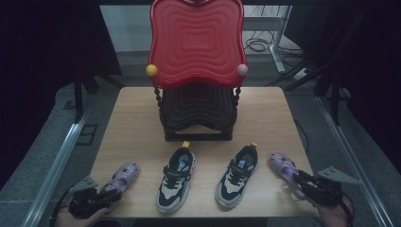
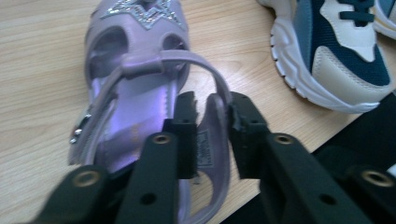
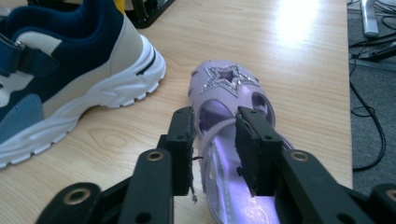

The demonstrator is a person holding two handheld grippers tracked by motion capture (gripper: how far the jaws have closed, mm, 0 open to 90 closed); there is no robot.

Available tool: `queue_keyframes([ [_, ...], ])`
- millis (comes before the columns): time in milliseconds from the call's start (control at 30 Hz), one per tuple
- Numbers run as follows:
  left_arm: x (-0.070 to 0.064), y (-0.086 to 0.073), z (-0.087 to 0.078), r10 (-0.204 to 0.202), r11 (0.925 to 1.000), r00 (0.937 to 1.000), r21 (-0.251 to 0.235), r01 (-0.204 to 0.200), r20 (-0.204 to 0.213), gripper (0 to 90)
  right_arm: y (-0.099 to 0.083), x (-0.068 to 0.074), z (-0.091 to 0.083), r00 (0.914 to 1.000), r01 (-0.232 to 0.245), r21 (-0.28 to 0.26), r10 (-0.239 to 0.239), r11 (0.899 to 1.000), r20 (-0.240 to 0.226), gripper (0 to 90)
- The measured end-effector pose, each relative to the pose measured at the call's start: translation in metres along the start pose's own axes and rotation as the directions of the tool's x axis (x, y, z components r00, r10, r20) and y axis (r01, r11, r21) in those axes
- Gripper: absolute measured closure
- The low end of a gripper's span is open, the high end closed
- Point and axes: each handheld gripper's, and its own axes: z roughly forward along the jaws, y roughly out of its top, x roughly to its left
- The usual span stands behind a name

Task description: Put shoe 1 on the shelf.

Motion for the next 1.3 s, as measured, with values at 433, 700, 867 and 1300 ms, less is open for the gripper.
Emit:
queue_keyframes([
  [433,0.000,0.002,-0.001,0.014,0.9998,0.9999,0.011,-0.014,-0.003,84.5,-0.005,-0.010,-0.002,0.9986,-0.014,0.083,0.018,0.996,-0.050,58.6],
  [700,0.001,0.001,0.000,0.005,1.0000,1.0000,0.005,-0.005,0.008,84.6,-0.011,-0.010,0.012,0.9982,-0.040,0.115,0.045,0.993,-0.040,62.7],
  [867,0.002,0.000,0.000,0.002,1.0000,0.9999,0.004,-0.002,0.014,84.8,-0.013,-0.011,0.016,0.9967,-0.052,0.125,0.059,0.991,-0.056,71.1],
  [1300,0.002,0.000,0.000,0.001,1.0000,0.9999,0.005,-0.001,0.014,85.0,-0.013,-0.010,0.018,0.9958,-0.039,0.139,0.050,0.990,-0.076,84.4],
])
